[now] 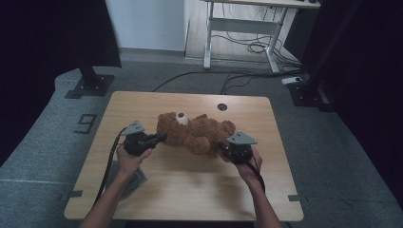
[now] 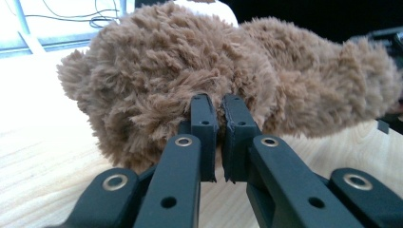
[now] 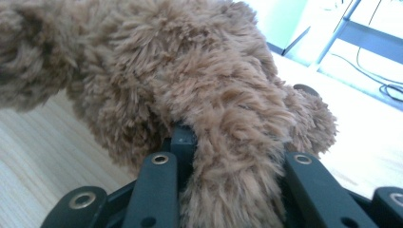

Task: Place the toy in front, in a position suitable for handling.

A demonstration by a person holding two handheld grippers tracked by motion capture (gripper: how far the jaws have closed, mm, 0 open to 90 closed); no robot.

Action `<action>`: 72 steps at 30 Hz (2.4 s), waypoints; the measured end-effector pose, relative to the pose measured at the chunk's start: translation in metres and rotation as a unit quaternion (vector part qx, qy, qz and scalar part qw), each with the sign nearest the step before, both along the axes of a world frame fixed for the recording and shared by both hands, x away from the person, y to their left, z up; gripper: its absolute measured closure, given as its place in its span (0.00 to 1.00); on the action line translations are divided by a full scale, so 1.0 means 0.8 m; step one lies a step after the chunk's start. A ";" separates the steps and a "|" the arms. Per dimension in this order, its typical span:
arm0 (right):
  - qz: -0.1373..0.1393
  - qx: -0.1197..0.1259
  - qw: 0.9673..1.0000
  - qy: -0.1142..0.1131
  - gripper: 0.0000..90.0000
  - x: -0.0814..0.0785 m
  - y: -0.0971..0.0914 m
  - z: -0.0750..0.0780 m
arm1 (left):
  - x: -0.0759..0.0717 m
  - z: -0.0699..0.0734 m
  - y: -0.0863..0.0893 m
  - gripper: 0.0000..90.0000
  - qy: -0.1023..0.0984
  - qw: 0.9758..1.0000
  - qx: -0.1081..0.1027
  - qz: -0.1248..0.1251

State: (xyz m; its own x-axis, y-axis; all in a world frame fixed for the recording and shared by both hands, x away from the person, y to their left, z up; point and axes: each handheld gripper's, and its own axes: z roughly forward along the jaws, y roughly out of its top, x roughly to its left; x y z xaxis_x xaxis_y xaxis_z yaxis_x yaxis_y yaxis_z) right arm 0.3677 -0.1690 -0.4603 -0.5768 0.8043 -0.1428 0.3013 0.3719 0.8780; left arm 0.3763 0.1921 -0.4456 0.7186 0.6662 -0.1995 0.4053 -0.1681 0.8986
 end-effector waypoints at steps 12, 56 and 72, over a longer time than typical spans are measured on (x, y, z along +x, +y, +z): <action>0.003 -0.007 1.000 -0.002 0.76 -0.011 -0.011 -0.008 | -0.024 -0.022 -0.009 0.94 0.010 1.000 0.017 -0.014; 0.022 0.056 0.997 0.043 0.71 -0.035 -0.032 -0.076 | -0.049 -0.081 -0.013 0.92 0.066 0.997 0.035 -0.009; 0.031 0.091 0.994 0.043 0.53 -0.034 -0.041 -0.079 | -0.069 -0.042 0.033 0.32 0.052 0.995 0.048 0.070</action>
